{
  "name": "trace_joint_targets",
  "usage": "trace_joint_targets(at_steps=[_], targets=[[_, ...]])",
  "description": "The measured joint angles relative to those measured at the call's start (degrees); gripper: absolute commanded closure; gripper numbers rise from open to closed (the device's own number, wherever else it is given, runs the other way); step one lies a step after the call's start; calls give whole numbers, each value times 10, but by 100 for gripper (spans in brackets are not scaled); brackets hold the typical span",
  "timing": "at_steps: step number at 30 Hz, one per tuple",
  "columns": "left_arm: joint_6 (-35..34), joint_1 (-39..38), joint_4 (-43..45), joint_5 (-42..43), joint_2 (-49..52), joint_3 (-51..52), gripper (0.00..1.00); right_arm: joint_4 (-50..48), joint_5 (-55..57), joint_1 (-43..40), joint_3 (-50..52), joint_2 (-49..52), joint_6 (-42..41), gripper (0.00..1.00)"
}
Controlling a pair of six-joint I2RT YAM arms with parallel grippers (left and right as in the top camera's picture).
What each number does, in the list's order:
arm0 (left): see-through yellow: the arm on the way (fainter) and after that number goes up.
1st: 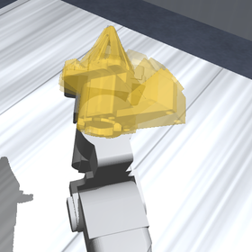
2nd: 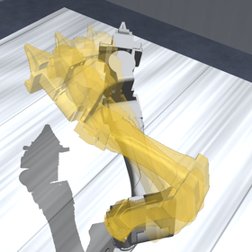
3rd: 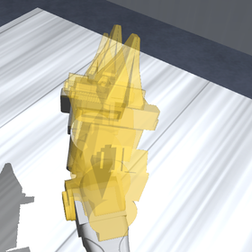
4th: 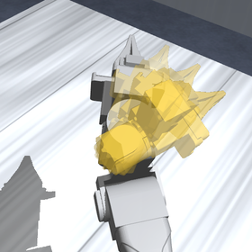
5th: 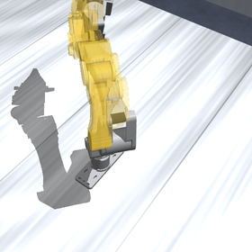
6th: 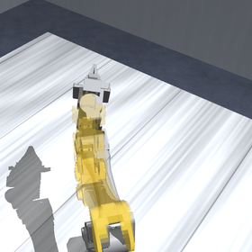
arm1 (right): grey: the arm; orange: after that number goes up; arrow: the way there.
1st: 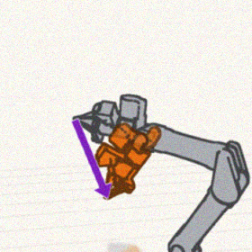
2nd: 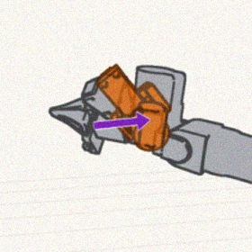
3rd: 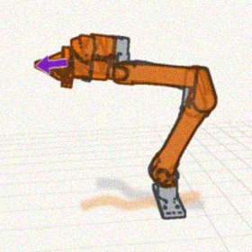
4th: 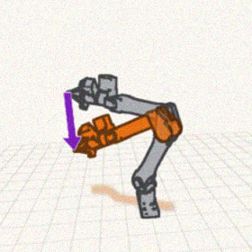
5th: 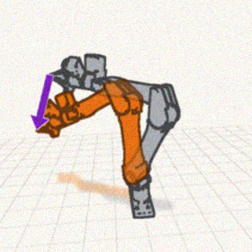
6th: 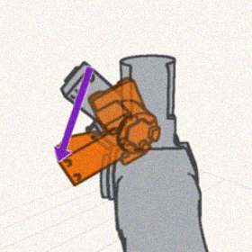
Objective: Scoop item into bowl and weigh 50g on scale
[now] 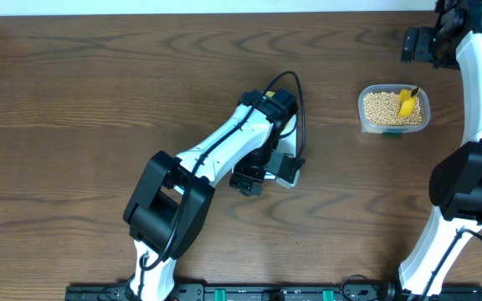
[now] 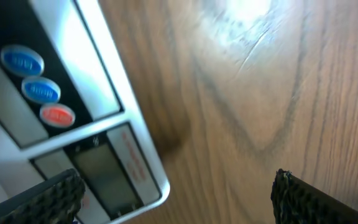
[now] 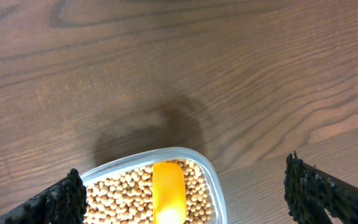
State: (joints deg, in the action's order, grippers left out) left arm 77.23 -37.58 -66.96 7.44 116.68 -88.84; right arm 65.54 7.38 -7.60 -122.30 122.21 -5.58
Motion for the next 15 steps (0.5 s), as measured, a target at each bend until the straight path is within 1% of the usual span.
trace_joint_targets(at_steps=[7,15], targets=[[13,-16,5,11,0,8,2,0,0,0,0,0,0,1],[19,-26,30,-1,0,27,2,0,0,0,0,0,0,1]])
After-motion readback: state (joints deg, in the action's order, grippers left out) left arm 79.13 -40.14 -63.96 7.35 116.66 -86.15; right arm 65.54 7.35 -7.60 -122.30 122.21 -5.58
